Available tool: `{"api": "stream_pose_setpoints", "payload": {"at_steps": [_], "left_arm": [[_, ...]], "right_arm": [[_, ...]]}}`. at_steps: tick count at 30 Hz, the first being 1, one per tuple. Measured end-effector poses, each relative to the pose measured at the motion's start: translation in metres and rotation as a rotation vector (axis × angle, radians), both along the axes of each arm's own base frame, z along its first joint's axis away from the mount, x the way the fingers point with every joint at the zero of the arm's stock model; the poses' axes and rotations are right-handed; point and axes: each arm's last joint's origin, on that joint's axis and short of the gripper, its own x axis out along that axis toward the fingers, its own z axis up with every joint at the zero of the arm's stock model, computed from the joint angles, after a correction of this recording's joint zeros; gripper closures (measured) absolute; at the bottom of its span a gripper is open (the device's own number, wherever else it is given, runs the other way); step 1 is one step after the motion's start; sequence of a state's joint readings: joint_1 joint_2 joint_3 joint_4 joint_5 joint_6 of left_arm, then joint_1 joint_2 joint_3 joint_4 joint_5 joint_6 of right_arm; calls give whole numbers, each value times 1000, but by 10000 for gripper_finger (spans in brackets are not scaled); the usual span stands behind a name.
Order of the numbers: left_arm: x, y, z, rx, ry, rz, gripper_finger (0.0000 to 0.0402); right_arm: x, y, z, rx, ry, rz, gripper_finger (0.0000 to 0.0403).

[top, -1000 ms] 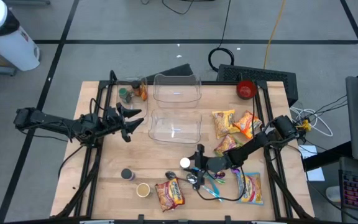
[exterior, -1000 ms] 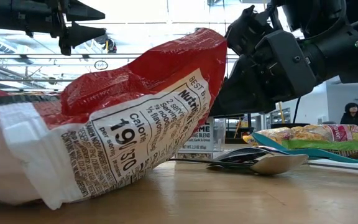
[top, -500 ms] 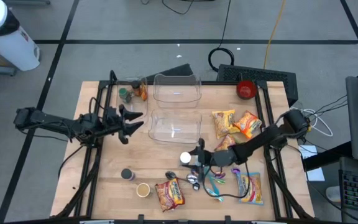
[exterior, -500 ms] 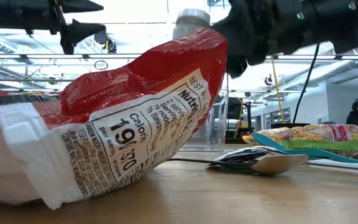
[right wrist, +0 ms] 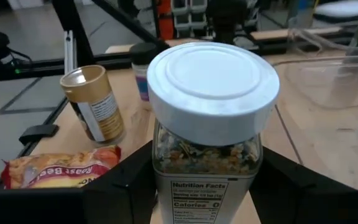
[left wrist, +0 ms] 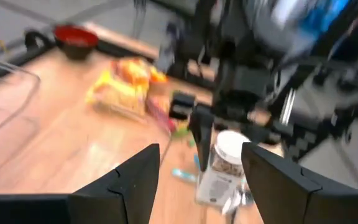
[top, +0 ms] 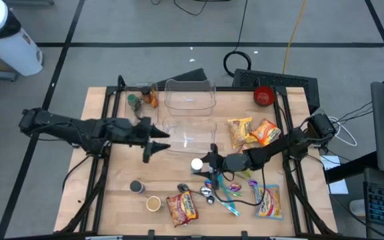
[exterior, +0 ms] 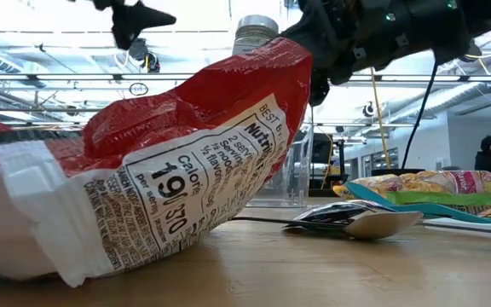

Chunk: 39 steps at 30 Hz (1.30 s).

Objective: Pick & Place Food Item
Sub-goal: Put the white seasoning bottle into the top left transparent bin

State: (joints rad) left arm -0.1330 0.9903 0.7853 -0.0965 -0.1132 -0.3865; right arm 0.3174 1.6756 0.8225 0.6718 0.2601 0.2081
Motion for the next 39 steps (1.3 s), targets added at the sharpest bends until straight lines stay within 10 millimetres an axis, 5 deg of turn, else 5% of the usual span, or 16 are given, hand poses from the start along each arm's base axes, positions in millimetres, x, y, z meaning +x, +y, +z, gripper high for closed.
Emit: {"api": "stream_pose_setpoints", "payload": {"at_steps": [6,18,39], "left_arm": [[45,-17,31,55,179,-186,170],[117,-63,16,260,431,-398,170],[132,-55,7,243,497,-253,170]], "right_arm": [[13,3,14,-40,60,4,210],[17,4,23,-62,51,13,209],[18,6,21,-62,50,24,209]]}}
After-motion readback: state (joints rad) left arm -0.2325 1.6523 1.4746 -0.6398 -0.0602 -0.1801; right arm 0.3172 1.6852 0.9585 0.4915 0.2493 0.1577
